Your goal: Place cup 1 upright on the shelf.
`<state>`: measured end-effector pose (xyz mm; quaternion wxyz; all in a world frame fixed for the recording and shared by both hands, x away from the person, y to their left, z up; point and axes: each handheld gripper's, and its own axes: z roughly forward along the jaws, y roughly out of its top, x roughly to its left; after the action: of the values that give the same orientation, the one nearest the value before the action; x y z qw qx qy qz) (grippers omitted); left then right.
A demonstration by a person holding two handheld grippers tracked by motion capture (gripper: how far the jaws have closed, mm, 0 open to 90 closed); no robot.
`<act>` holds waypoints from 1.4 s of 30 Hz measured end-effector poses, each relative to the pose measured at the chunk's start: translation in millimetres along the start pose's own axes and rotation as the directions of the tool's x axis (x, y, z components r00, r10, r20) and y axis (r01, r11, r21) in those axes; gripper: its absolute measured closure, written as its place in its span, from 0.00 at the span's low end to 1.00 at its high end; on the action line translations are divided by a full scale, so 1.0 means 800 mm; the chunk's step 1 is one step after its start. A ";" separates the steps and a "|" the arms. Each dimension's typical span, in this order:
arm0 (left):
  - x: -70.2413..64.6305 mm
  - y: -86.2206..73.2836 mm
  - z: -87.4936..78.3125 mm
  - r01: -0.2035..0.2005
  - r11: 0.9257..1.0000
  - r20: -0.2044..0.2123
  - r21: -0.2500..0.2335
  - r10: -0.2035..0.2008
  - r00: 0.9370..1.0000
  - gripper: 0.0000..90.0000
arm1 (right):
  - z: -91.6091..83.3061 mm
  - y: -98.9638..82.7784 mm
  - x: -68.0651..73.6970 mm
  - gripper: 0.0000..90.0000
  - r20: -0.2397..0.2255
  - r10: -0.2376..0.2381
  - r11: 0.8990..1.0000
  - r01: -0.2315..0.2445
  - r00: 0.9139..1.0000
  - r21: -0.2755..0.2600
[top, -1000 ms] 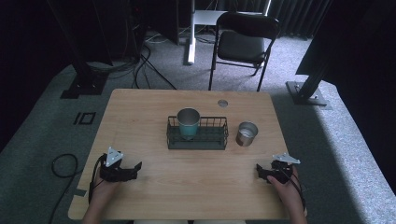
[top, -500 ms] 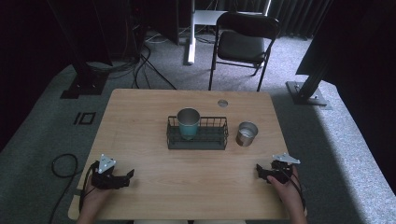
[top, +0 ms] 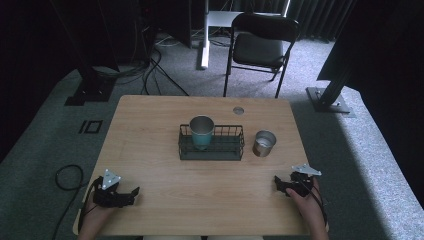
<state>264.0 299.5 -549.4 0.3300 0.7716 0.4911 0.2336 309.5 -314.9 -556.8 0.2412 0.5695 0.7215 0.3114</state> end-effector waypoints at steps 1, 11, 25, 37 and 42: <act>0.001 -0.004 0.000 -0.005 1.000 -0.008 0.009 0.005 1.000 0.02 | 0.000 0.000 0.000 0.12 0.000 0.000 1.000 0.000 1.000 0.000; 0.007 -0.011 -0.004 0.074 0.997 -0.060 0.035 -0.072 0.996 0.02 | 0.000 0.000 0.000 0.12 0.000 0.000 1.000 0.000 1.000 0.000; 0.011 -0.010 0.000 0.120 0.990 -0.085 0.070 -0.114 0.990 0.02 | 0.000 0.000 0.000 0.12 0.000 0.000 1.000 0.000 1.000 0.000; 0.011 -0.010 0.000 0.122 0.990 -0.084 0.072 -0.115 0.990 0.02 | 0.000 0.000 0.000 0.12 0.000 0.000 1.000 0.000 1.000 0.000; 0.011 -0.010 0.000 0.121 0.990 -0.084 0.072 -0.115 0.990 0.02 | 0.000 0.000 0.000 0.12 -0.001 0.000 1.000 0.000 1.000 0.001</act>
<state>262.9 310.3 -554.9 0.2936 0.7432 0.5574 0.2252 309.5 -315.0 -556.7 0.2405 0.5695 0.7217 0.3113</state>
